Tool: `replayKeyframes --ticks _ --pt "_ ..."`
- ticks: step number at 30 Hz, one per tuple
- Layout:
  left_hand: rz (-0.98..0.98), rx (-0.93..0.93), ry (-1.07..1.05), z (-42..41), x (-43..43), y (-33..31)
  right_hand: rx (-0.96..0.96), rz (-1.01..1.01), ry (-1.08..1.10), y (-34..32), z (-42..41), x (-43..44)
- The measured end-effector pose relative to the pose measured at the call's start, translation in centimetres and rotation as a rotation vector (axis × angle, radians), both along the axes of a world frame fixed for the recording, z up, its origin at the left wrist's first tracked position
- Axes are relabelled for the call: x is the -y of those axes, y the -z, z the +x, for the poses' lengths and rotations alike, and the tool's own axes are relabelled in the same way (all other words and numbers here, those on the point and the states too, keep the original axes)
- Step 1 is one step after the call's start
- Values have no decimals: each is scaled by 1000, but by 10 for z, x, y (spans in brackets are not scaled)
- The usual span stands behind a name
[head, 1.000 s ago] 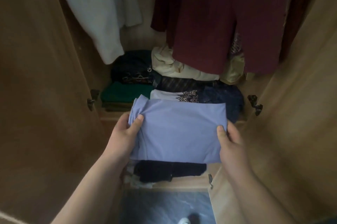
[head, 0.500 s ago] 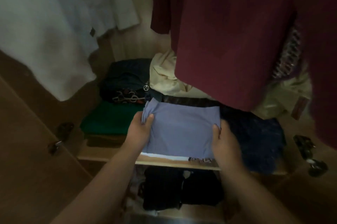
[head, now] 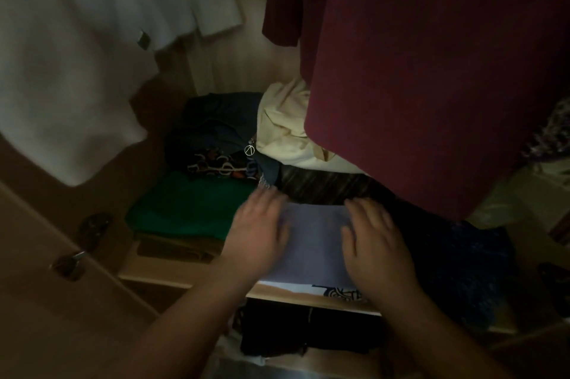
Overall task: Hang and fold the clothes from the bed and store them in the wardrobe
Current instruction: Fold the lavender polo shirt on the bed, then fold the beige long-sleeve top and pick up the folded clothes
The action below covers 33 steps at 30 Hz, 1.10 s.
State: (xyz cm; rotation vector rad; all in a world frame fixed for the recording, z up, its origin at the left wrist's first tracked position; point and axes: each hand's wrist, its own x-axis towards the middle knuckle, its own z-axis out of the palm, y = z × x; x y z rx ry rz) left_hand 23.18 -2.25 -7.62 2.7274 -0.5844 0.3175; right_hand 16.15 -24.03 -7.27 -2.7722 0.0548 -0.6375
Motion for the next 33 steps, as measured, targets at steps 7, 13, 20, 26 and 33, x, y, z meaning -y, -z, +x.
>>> replayKeyframes --ticks 7,13,20,26,33 --pt "150 -214 12 -1 0 45 -298 -67 -10 46 10 -4" --pt "168 -234 121 6 -6 33 -316 -28 -9 30 -1 -10" --pt "134 -160 215 -54 -30 -21 -179 56 138 -17 -87 -32" --pt "73 -132 255 -181 -52 -27 -49 78 351 -26 -241 -81" --pt "105 -196 558 -325 -33 -27 -161 67 630 -26 -432 -93"
